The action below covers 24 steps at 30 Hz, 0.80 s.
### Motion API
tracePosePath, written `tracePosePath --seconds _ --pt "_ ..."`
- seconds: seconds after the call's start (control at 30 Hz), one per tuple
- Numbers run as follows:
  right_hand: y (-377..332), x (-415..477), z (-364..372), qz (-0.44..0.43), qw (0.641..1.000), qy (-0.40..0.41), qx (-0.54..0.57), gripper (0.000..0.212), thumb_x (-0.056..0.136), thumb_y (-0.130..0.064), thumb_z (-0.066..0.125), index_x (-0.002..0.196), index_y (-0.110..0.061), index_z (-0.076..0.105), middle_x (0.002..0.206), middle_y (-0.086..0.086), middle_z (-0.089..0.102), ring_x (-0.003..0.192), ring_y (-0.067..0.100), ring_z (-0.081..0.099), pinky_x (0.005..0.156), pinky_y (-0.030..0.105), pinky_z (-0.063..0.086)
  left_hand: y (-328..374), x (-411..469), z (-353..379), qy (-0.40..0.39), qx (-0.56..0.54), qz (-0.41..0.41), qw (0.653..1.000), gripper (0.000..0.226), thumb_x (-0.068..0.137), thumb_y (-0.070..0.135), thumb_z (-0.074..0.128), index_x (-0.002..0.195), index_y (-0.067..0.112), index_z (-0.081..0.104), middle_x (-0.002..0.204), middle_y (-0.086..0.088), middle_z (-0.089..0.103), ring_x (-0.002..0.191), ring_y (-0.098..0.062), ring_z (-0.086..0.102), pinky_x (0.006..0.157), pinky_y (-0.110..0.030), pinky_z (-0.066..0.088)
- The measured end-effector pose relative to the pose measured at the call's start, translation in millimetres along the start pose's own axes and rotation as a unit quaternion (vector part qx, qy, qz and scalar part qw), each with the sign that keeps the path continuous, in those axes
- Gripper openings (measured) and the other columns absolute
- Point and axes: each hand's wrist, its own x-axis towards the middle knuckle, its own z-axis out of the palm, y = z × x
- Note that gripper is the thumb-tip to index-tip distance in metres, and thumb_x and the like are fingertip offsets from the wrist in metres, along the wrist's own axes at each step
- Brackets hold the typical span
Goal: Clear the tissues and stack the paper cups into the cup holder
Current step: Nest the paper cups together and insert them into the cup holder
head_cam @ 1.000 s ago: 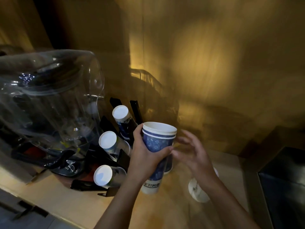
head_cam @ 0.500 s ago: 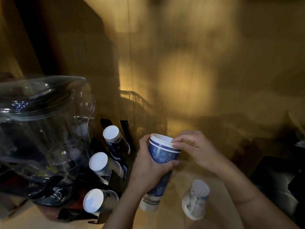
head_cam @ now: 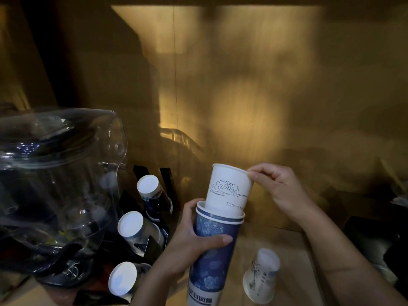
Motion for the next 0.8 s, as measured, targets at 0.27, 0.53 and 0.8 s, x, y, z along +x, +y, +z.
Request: tracePosePath --seconds 0.27,0.53,0.8 --pt "15.6 -15.6 15.4 -0.101 0.954 -0.014 -0.281 0.058 0.087 -0.001 0.035 0.125 -0.043 0.044 0.092 0.001 0.058 0.077 0.014 0.050 0.075 0.030 0.044 -9.0 -5.4 -7.9 -0.010 0.046 -0.031 0.998 0.079 0.048 0.038 0.088 0.114 0.042 0.044 0.112 0.004 0.065 0.091 -0.011 0.070 0.070 -0.025 0.058" --pt "51.6 -38.8 28.2 -0.169 0.782 -0.080 -0.595 0.096 0.054 -0.017 0.083 0.134 -0.034 0.033 0.141 0.014 0.033 0.128 0.031 0.025 0.099 0.050 0.031 -26.1 -8.0 -7.8 -0.045 0.019 -0.053 0.997 0.075 0.051 0.034 0.089 0.114 0.036 0.048 0.105 0.000 0.071 0.089 -0.017 0.072 0.067 -0.024 0.056" --pt "86.6 -68.2 14.2 -0.213 0.779 0.072 -0.585 0.062 0.067 -0.036 0.059 0.123 -0.017 0.041 0.133 0.008 0.036 0.122 0.025 0.038 0.104 0.044 0.015 -42.2 -10.7 -9.4 -0.067 0.032 -0.053 0.996 0.081 0.043 0.043 0.091 0.113 0.041 0.052 0.117 0.001 0.066 0.104 -0.019 0.066 0.090 -0.044 0.054"
